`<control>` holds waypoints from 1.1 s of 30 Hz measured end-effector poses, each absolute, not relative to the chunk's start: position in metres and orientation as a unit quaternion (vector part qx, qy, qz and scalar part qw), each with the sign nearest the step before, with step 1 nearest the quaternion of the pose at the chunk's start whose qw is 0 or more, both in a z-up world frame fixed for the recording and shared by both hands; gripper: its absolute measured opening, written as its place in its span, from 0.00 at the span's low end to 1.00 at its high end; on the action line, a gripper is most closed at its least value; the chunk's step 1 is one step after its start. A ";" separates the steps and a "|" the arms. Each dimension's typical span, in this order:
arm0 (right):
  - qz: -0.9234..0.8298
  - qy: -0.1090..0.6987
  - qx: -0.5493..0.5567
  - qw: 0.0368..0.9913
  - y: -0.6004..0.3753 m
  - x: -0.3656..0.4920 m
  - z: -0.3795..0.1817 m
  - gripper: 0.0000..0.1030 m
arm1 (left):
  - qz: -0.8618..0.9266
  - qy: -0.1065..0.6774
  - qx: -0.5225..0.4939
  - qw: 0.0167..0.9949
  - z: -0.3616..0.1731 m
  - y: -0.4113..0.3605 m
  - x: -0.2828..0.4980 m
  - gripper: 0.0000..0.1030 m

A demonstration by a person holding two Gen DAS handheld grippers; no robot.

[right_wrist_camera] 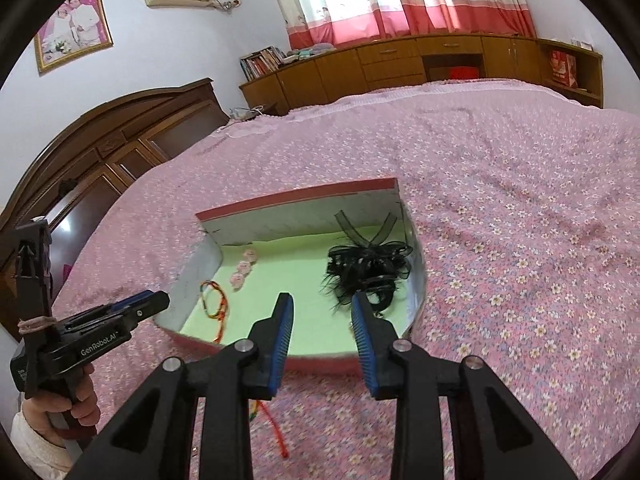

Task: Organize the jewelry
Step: 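Withdraw both tools from the box toward the green bead and red bracelet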

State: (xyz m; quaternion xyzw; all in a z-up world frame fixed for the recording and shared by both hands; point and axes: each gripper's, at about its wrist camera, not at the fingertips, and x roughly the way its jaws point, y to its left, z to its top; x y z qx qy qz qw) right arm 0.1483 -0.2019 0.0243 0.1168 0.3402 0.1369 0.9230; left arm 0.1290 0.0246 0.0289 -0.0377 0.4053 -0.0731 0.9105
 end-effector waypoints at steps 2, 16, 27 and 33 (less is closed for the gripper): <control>0.141 0.338 0.117 0.923 -0.199 0.141 0.026 0.32 | -0.072 0.407 -0.039 0.910 0.028 0.028 0.122 0.21; 0.166 0.358 0.105 0.913 -0.174 0.112 0.015 0.32 | -0.070 0.434 -0.053 0.897 0.008 0.042 0.089 0.22; 0.181 0.388 0.097 0.898 -0.153 0.111 -0.007 0.32 | -0.077 0.458 -0.062 0.883 -0.015 0.041 0.078 0.22; 0.190 0.414 0.093 0.886 -0.142 0.117 -0.024 0.32 | -0.084 0.470 -0.065 0.876 -0.028 0.038 0.075 0.22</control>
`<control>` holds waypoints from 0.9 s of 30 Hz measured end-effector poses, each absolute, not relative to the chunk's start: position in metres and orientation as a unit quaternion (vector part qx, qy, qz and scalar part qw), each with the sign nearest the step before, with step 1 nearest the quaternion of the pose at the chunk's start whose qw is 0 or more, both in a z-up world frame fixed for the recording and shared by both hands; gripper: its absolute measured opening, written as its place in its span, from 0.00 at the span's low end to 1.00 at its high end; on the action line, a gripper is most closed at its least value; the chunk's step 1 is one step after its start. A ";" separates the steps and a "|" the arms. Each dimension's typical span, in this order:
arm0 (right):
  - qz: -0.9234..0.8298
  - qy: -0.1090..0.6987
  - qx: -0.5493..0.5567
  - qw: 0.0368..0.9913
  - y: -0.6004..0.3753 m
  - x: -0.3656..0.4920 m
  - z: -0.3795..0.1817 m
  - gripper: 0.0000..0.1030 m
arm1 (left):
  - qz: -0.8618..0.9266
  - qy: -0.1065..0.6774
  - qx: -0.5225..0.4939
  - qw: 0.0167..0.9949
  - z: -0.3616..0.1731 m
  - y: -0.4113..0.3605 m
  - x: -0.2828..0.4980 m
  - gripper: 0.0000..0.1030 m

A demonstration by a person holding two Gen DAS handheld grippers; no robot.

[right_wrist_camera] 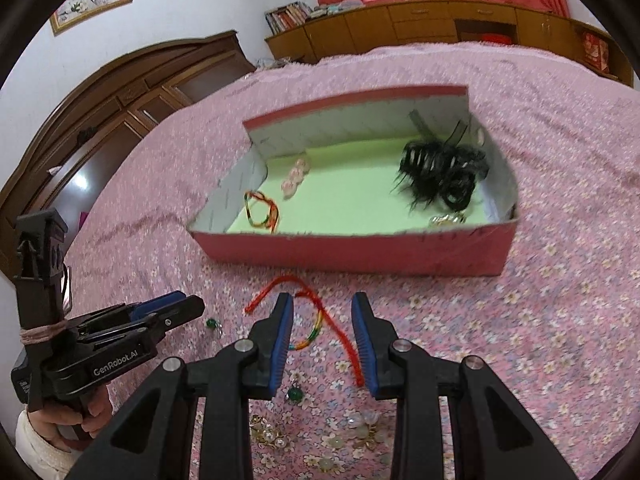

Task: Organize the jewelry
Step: 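Withdraw both tools from the box toward the green bead and red bracelet, then grasp the green bead with the left tool while the right tool grasps the red bracelet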

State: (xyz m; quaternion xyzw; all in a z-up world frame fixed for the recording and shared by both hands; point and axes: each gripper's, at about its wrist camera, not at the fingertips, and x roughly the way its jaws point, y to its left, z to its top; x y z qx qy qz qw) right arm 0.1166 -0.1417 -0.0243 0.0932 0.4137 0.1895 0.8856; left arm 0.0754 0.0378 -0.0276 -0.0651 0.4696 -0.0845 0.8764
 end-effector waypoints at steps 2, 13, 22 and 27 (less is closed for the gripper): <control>0.192 0.422 0.090 0.881 -0.138 0.119 -0.031 0.32 | -0.086 0.473 -0.064 0.875 -0.032 0.037 0.075 0.22; 0.201 0.456 0.076 0.863 -0.121 0.136 -0.057 0.32 | -0.090 0.481 -0.067 0.869 -0.047 0.038 0.073 0.21; 0.186 0.463 0.059 0.865 -0.116 0.142 -0.066 0.09 | -0.106 0.477 -0.064 0.870 -0.050 0.035 0.068 0.21; 0.192 0.454 0.064 0.868 -0.123 0.137 -0.062 0.06 | -0.112 0.470 -0.064 0.873 -0.049 0.032 0.065 0.20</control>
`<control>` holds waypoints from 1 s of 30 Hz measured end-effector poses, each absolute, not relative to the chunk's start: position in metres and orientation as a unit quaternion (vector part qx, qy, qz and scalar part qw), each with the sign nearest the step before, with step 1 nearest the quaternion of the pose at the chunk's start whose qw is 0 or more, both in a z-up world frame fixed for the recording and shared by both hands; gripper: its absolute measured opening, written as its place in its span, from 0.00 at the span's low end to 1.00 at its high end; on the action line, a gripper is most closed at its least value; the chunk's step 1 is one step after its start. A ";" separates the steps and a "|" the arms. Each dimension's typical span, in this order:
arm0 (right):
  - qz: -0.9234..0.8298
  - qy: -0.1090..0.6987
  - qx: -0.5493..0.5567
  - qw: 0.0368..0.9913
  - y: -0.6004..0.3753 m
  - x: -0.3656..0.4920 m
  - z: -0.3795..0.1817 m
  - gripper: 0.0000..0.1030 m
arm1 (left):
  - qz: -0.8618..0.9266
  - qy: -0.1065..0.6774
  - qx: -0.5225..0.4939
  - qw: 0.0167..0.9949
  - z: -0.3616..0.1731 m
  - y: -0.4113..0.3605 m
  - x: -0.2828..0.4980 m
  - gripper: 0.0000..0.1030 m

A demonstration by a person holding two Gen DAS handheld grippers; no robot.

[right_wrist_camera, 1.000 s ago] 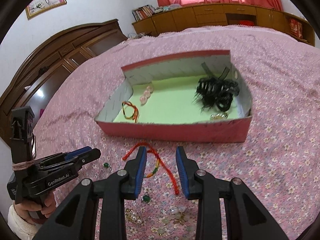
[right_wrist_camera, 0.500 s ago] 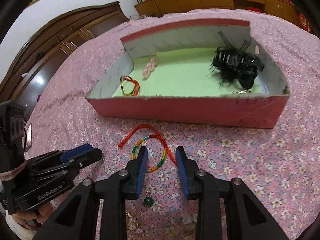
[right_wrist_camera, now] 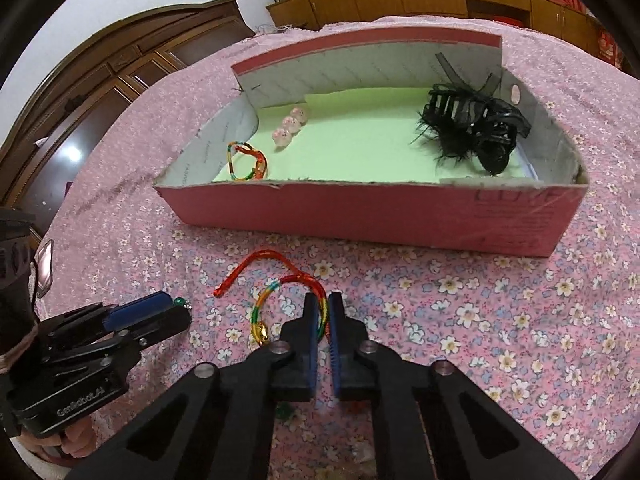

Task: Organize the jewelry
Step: 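Grasp the green bead with the left tool while the right tool grasps the red bracelet, then carry the green bead and red bracelet over the red box with both tools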

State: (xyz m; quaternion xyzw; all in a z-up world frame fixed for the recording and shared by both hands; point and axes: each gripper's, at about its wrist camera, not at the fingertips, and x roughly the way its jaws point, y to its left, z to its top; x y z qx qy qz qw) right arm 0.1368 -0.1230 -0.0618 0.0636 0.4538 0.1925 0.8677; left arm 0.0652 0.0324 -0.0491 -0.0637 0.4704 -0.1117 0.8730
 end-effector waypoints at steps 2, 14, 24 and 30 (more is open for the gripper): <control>0.194 0.447 0.063 0.871 -0.127 0.131 -0.057 0.05 | -0.114 0.467 -0.062 0.875 -0.049 0.031 0.065 0.20; 0.201 0.412 0.078 0.885 -0.152 0.105 -0.029 0.05 | -0.107 0.462 -0.056 0.878 -0.057 0.023 0.072 0.01; 0.206 0.394 0.081 0.892 -0.160 0.088 -0.015 0.05 | -0.117 0.440 -0.052 0.889 -0.039 0.023 0.057 0.01; 0.210 0.375 0.085 0.899 -0.166 0.079 -0.003 0.05 | -0.122 0.411 -0.048 0.902 -0.016 0.019 0.048 0.01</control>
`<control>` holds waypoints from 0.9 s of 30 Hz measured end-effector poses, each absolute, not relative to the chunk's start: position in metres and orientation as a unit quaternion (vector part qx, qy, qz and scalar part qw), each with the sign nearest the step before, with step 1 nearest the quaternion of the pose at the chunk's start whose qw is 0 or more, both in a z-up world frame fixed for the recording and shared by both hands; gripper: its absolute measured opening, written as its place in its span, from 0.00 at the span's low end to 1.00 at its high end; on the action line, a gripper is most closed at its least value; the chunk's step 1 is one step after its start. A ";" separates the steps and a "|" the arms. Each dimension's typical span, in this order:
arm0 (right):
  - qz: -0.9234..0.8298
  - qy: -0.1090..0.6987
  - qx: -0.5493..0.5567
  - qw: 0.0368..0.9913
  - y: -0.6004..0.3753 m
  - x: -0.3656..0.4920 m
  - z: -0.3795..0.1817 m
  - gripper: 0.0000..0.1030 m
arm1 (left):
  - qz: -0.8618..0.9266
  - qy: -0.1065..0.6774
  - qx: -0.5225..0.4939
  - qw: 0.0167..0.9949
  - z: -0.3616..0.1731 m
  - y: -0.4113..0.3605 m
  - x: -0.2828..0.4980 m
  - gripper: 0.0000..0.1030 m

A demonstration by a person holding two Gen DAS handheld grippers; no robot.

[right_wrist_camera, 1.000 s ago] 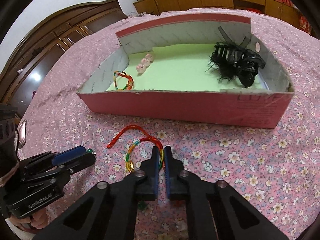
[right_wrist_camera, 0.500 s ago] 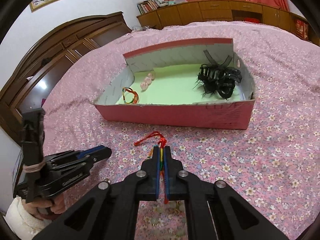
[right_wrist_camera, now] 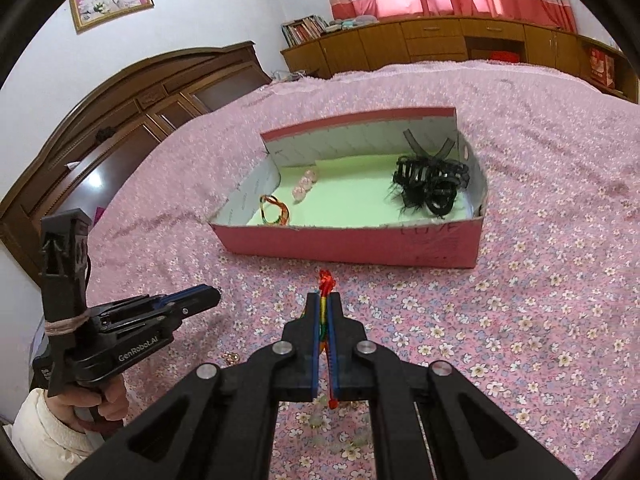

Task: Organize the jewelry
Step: 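Carry the green bead and red bracelet over the red box with both tools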

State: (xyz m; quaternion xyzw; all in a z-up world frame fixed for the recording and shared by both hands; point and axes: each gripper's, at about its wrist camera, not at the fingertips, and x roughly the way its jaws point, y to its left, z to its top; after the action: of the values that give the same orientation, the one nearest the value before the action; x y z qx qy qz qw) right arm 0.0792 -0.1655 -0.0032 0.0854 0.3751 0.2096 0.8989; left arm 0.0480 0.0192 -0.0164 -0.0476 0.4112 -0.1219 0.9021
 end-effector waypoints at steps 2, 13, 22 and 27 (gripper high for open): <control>0.209 0.366 0.084 0.903 -0.166 0.077 0.002 0.05 | -0.124 0.399 -0.046 0.907 -0.008 0.018 0.045 0.01; 0.220 0.319 0.076 0.919 -0.165 0.069 0.029 0.05 | -0.121 0.351 -0.045 0.927 0.025 0.013 0.044 0.01; 0.221 0.284 0.070 0.931 -0.160 0.083 0.052 0.05 | -0.107 0.315 -0.045 0.942 0.044 0.015 0.063 0.01; 0.218 0.271 0.070 0.935 -0.156 0.096 0.056 0.05 | -0.106 0.305 -0.049 0.945 0.048 0.017 0.079 0.01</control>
State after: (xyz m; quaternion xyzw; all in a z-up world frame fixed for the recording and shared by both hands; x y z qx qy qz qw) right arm 0.0965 -0.1556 0.0560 0.0695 0.2713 0.2181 0.9349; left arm 0.0790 0.0169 0.0476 -0.0491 0.3047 -0.1061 0.9452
